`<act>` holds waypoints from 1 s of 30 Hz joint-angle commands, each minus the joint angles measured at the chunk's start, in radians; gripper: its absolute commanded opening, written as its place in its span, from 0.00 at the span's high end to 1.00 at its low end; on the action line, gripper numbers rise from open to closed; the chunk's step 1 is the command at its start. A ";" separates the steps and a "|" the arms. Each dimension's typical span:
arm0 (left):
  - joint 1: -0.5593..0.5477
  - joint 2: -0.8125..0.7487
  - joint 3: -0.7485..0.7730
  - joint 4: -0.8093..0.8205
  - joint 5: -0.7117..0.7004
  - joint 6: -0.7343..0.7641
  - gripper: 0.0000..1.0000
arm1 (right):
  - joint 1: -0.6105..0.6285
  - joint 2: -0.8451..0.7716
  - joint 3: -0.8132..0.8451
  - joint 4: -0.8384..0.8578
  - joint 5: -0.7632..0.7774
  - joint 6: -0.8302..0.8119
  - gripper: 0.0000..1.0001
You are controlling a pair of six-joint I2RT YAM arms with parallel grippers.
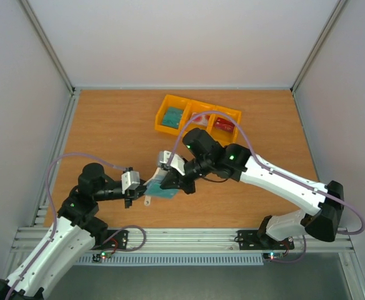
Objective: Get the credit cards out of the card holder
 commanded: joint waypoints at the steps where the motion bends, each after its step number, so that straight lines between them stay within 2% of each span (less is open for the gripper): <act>1: -0.006 -0.004 0.011 0.030 0.017 0.067 1.00 | -0.022 -0.090 -0.026 0.001 0.101 0.019 0.99; 7: -0.010 0.001 0.008 0.009 0.018 0.085 1.00 | -0.060 -0.158 -0.054 0.011 0.149 0.042 0.99; 19: -0.013 0.001 0.010 0.002 0.029 0.081 1.00 | -0.160 -0.252 -0.105 0.079 0.074 0.082 0.99; 24: -0.014 0.002 0.008 0.018 0.023 0.071 1.00 | -0.191 -0.246 -0.154 0.155 0.020 0.139 0.98; 27: -0.014 0.022 0.018 0.108 -0.028 -0.060 1.00 | -0.191 -0.219 -0.196 0.282 0.015 0.232 0.96; 30: -0.014 0.058 0.037 0.192 -0.046 -0.283 1.00 | -0.191 -0.201 -0.225 0.391 0.123 0.320 0.95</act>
